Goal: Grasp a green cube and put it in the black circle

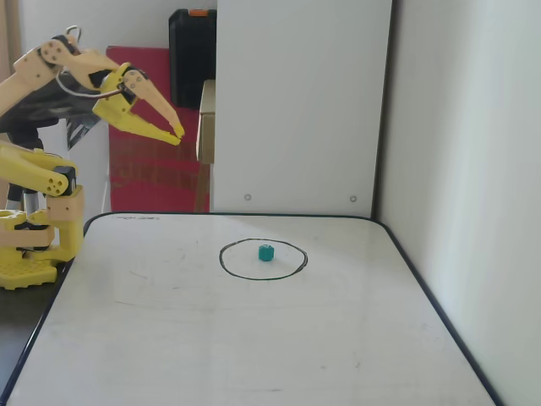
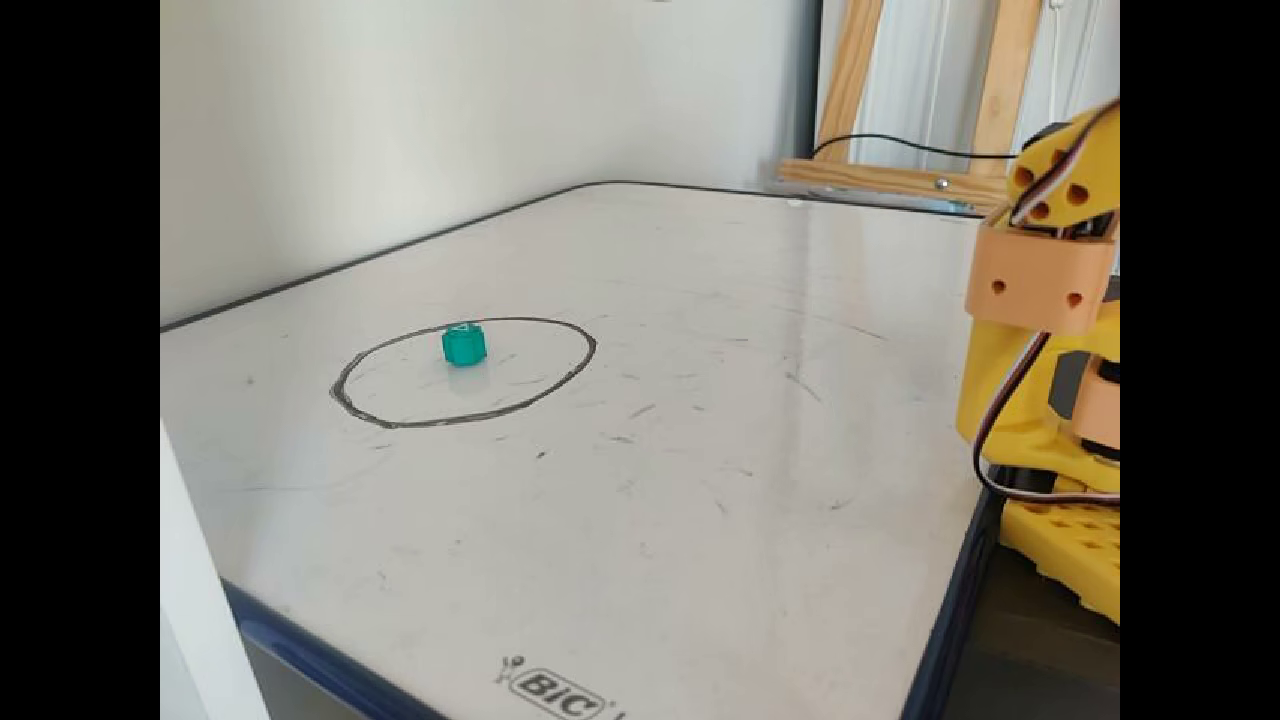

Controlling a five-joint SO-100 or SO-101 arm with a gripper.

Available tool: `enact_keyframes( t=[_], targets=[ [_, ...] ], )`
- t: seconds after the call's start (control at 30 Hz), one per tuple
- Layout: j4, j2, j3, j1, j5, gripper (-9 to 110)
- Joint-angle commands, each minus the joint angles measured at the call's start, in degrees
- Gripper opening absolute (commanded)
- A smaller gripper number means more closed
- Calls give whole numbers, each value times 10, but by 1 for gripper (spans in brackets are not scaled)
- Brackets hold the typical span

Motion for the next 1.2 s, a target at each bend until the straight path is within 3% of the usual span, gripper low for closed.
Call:
enact_keyframes(
  t=[0.0,0.47,0.87,1.17],
  targets=[
    [7,99,83,-22,18,0],
    [86,252,324,-66,35,0],
    [-47,252,496,-68,23,0],
    [-84,252,512,-79,23,0]
  ],
)
